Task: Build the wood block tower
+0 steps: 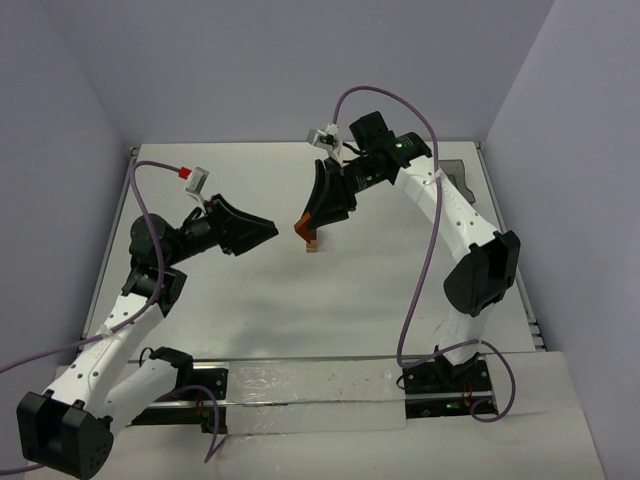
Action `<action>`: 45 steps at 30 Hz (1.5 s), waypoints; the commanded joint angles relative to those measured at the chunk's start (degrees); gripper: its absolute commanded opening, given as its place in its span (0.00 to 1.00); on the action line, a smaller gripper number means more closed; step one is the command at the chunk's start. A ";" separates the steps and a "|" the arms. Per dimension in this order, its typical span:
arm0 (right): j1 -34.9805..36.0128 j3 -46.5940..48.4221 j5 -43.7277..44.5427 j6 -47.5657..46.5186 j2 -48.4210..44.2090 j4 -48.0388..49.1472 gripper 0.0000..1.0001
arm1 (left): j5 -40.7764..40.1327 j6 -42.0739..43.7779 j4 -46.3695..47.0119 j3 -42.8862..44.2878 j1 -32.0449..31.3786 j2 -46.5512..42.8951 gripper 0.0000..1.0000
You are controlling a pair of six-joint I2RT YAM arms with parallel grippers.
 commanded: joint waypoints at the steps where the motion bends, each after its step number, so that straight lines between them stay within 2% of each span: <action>1: -0.22 1.00 -8.86 4.10 0.19 -0.74 0.00 | -3.77 0.80 2.20 3.36 -2.02 1.99 0.64; 9: -0.32 0.41 -8.90 8.86 0.91 1.69 0.00 | -5.92 0.01 1.01 4.12 -4.54 5.47 0.62; 14: -0.48 2.24 -8.91 8.90 1.73 0.95 0.00 | -5.82 -4.27 5.56 2.99 -5.94 6.53 0.64; 21: -0.57 4.43 -8.83 10.64 3.01 1.72 0.00 | -4.37 -5.43 9.58 3.36 -8.01 7.36 0.65; 37: -0.57 5.89 -8.85 10.25 2.21 1.53 0.00 | -7.44 -2.28 4.15 2.41 -9.06 8.01 0.60; 45: -0.57 6.80 -8.83 10.37 2.12 1.46 0.00 | -8.32 -2.98 3.17 1.60 -8.97 8.06 0.62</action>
